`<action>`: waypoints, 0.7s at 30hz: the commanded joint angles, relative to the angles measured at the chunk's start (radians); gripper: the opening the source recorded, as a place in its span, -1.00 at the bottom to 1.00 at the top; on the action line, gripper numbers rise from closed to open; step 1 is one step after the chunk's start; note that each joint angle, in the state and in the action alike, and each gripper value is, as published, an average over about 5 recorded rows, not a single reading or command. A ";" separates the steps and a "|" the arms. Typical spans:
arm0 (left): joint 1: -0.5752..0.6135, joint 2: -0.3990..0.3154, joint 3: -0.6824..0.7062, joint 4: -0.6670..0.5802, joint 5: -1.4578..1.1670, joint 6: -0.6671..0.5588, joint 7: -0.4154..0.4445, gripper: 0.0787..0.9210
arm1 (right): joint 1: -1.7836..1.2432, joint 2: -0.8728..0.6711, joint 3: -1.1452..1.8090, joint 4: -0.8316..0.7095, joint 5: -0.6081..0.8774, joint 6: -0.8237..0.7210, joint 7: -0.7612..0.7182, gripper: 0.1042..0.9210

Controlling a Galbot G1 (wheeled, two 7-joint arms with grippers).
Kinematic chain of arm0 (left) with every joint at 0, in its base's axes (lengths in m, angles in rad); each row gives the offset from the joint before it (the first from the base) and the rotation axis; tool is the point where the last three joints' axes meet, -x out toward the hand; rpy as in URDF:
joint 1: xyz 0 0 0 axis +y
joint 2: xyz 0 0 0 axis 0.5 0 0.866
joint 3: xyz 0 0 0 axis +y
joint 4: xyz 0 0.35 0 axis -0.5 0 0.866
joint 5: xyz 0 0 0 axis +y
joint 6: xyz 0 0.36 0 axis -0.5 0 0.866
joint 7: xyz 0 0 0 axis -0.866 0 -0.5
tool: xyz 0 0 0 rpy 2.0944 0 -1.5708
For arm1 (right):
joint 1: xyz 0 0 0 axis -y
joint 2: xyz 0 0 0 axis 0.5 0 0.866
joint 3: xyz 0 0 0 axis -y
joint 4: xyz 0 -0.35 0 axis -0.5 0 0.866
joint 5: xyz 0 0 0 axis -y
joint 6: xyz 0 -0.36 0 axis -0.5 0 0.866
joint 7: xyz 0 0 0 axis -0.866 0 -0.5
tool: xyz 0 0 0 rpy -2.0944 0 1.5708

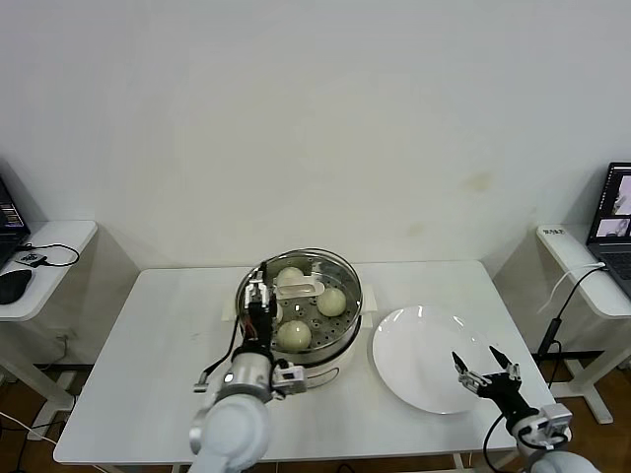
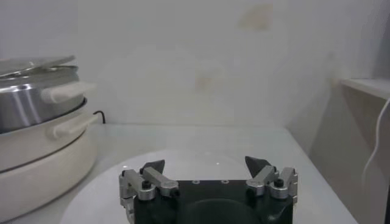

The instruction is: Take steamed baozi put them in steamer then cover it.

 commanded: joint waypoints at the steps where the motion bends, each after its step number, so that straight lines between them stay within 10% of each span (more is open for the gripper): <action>1: 0.093 0.075 -0.201 -0.236 -0.259 -0.008 -0.006 0.77 | -0.022 0.017 -0.037 0.077 0.000 -0.040 0.097 0.76; 10: 0.249 0.039 -0.531 -0.144 -1.140 -0.254 -0.346 0.77 | -0.060 0.047 -0.094 0.186 -0.001 -0.063 0.181 0.76; 21: 0.521 0.004 -0.617 0.004 -1.493 -0.475 -0.438 0.77 | -0.111 0.065 -0.168 0.208 -0.099 -0.048 0.234 0.76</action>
